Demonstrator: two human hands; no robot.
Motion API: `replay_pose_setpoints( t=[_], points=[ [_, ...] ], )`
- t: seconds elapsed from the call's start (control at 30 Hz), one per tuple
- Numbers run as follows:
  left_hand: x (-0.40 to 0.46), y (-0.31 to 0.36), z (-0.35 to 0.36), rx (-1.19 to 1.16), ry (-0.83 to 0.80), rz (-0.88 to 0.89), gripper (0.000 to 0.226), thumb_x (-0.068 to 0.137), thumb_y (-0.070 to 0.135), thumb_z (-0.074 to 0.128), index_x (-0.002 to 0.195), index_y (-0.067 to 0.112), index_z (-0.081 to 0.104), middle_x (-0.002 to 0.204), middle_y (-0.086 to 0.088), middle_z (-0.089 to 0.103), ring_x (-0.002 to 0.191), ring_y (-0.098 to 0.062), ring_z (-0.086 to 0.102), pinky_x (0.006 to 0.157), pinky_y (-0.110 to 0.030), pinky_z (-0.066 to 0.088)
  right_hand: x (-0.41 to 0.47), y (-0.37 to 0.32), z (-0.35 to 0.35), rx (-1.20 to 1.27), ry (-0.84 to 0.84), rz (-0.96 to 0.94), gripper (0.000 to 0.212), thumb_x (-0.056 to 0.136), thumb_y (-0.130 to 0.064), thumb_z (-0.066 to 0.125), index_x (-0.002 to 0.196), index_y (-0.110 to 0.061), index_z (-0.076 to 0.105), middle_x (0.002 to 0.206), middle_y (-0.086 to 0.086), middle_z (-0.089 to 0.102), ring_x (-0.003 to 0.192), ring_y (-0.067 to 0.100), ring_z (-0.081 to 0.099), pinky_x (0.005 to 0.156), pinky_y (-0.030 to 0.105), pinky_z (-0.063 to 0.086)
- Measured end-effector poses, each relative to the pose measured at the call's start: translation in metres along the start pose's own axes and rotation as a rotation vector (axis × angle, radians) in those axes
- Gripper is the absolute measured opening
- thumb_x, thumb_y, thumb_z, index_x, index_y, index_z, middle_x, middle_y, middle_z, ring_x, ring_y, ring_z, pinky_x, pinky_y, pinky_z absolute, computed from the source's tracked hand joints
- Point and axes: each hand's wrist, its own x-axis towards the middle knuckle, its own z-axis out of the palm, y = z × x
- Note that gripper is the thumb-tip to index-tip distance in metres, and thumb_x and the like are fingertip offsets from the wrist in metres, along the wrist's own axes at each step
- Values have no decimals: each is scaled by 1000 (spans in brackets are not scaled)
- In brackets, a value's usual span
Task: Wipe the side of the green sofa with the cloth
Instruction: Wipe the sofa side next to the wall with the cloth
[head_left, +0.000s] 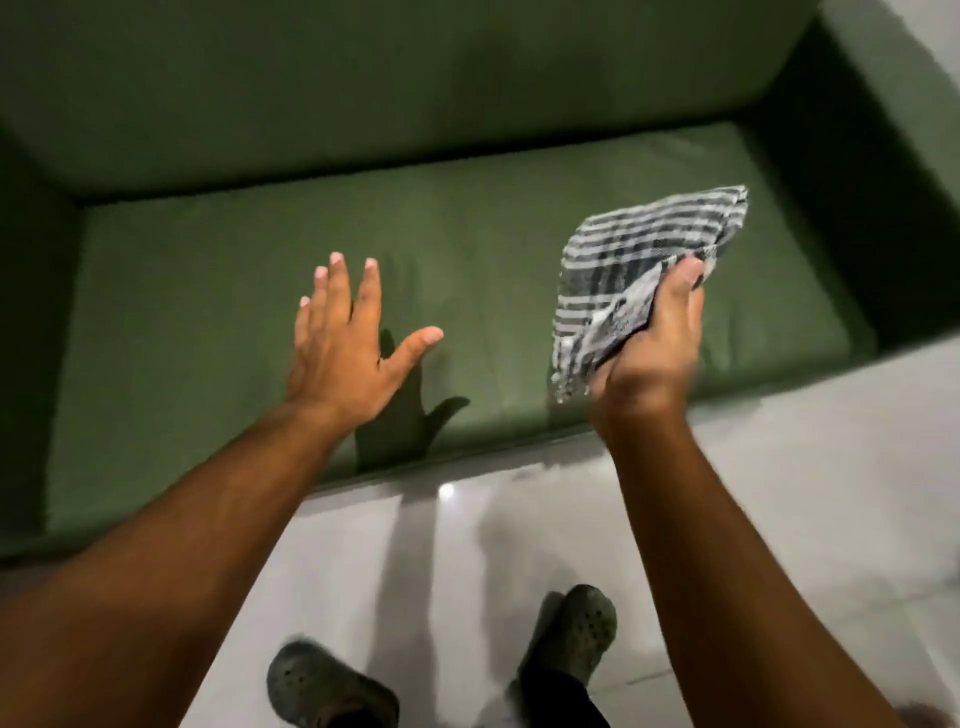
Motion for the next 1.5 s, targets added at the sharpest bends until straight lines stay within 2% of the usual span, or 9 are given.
replay_pose_setpoints(
  t=[0.13, 0.3, 0.47, 0.6, 0.7, 0.9, 1.17, 1.33, 1.5],
  points=[
    [31, 122, 52, 98, -109, 219, 119, 78, 93, 16, 166, 14, 10, 176, -19, -1, 165, -35, 0, 133, -52, 7, 46, -44, -122, -62, 136, -110, 33, 103, -36, 32, 126, -21, 50, 133, 3, 60, 125, 15, 57, 111, 41, 42],
    [41, 256, 129, 243, -284, 512, 114, 77, 86, 19, 167, 16, 7, 177, -16, -5, 165, -32, -3, 135, -52, 6, 66, -50, -256, -16, 352, -124, 32, 103, -37, 33, 118, -22, 57, 113, -13, 71, 109, 3, 65, 86, 18, 52],
    [69, 362, 220, 421, -333, 817, 99, 92, 77, 37, 166, 17, 11, 177, -16, 0, 165, -34, 1, 133, -52, 8, 73, -6, -362, 39, 602, -35, 28, 97, -46, 42, 108, -32, 63, 112, -13, 71, 111, 9, 66, 92, 29, 54],
    [105, 436, 279, 548, -299, 966, 95, 94, 75, 43, 166, 20, 13, 177, -15, 2, 165, -33, 2, 133, -52, 9, 73, 50, -411, 142, 718, 93, 42, 81, -74, 50, 92, -34, 60, 79, -13, 63, 70, 12, 61, 71, 36, 52],
    [134, 480, 312, 615, -230, 1033, 97, 92, 78, 43, 166, 23, 13, 177, -13, 1, 165, -32, 1, 133, -51, 8, 87, 97, -414, 158, 748, 139, 31, 84, -61, 47, 93, -36, 64, 79, -15, 69, 75, 4, 64, 76, 33, 50],
    [123, 471, 385, 586, -78, 1101, 120, 80, 84, 53, 166, 10, 13, 176, -20, 8, 164, -39, 7, 132, -50, 14, 122, 183, -395, 158, 648, 195, 56, 94, -41, 45, 145, -21, 38, 151, 6, 44, 139, 19, 40, 116, 32, 30],
    [132, 459, 397, 470, -26, 1165, 110, 83, 74, 46, 166, 10, 13, 176, -18, 9, 165, -37, 7, 133, -51, 13, 171, 260, -358, 122, 637, 135, 49, 94, -44, 38, 124, -78, 20, 163, -6, 7, 151, 13, 6, 122, 34, 14],
    [139, 456, 400, 382, -13, 1211, 100, 90, 66, 46, 165, 9, 14, 176, -19, 10, 164, -38, 8, 132, -55, 15, 189, 291, -353, -177, 648, 190, 51, 98, -51, 30, 137, -67, 3, 162, -12, -11, 150, 20, -15, 120, 60, 6],
    [143, 452, 408, 326, 9, 1248, 98, 90, 60, 45, 163, 1, 17, 173, -25, 14, 163, -43, 11, 130, -55, 14, 218, 290, -356, -227, 802, 178, 50, 95, -55, 23, 137, -68, 0, 161, -14, -5, 151, 20, -6, 118, 62, 10]
  ],
)
